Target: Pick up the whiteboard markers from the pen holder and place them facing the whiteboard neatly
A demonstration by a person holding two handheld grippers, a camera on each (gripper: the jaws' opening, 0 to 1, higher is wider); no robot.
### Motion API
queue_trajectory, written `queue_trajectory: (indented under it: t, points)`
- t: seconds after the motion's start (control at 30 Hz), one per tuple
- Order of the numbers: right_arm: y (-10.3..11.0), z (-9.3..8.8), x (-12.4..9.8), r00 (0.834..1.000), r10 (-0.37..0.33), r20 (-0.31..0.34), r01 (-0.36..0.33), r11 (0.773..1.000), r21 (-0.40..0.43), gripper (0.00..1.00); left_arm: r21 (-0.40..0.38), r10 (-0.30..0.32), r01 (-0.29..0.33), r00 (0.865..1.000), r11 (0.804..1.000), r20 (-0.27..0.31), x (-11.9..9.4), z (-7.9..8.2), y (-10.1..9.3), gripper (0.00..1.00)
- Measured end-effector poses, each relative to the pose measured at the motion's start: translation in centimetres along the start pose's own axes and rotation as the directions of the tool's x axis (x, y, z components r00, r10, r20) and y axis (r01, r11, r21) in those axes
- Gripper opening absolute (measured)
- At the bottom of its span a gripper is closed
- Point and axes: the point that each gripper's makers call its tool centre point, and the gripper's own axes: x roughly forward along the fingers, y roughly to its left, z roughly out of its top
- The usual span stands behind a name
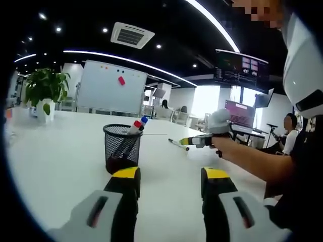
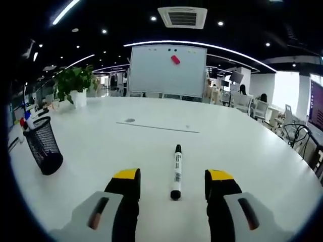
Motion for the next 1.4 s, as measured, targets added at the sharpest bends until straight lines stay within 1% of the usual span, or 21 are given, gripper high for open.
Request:
queue_trajectory:
  t: [0.13,0.27,0.47,0.57,0.6,0.67,0.93,0.97,1.03,1.1,1.2,1.4]
  points:
    - [0.4,0.1,-0.1,1.0,0.031,-0.003,-0.031,0.999,0.011,0.52,-0.003,0.004,-0.004,1.0,1.0,-0.004,0.0,-0.2,0.2,0.49]
    - [0.3,0.7,-0.5,0.999,0.051,0.011,-0.052,0.998,0.027,0.53,-0.008,0.004,-0.004,1.0,1.0,-0.002,-0.1,-0.2,0.3,0.5]
    - [-1.0,1.8,-0.8,0.998,0.051,0.038,-0.053,0.997,0.059,0.55,0.009,0.002,-0.002,1.0,1.0,-0.001,0.1,0.0,0.2,0.51]
    - [-0.9,2.3,-1.0,0.996,0.064,0.062,-0.067,0.996,0.055,0.56,0.007,0.003,-0.003,1.0,1.0,-0.001,0.1,-0.1,0.3,0.52]
    - [-0.9,2.8,-1.0,0.993,0.072,0.09,-0.077,0.996,0.048,0.56,0.002,0.003,-0.003,1.0,1.0,-0.001,0.2,-0.1,0.3,0.52]
    - [-1.1,2.6,-1.0,0.994,0.072,0.077,-0.076,0.996,0.047,0.57,-0.002,0.001,-0.001,1.0,1.0,0.003,0.2,0.0,0.3,0.52]
    - [-1.0,3.0,-1.2,0.984,0.135,0.12,-0.144,0.987,0.067,0.57,-0.003,0.006,-0.006,1.0,1.0,0.0,0.4,0.0,0.4,0.52]
    - [-1.0,3.3,-1.3,0.981,0.137,0.138,-0.145,0.988,0.053,0.56,-0.004,0.005,-0.005,1.0,1.0,-0.001,0.4,-0.1,0.4,0.52]
    - [-1.2,3.7,-1.6,0.979,0.133,0.152,-0.143,0.988,0.055,0.57,-0.008,0.005,-0.005,1.0,1.0,0.0,0.4,0.0,0.4,0.52]
    - [-1.4,3.9,-1.7,0.978,0.139,0.154,-0.15,0.987,0.064,0.59,-0.006,0.003,-0.003,1.0,1.0,0.0,0.5,0.1,0.3,0.52]
    - [-1.6,4.3,-1.7,0.976,0.145,0.164,-0.156,0.987,0.051,0.65,0.0,0.0,0.0,1.0,1.0,0.0,0.7,0.2,0.2,0.52]
    - [-2.4,5.3,-2.3,0.972,0.139,0.19,-0.147,0.989,0.027,0.65,0.013,-0.008,0.008,1.0,1.0,0.001,1.0,0.6,0.1,0.52]
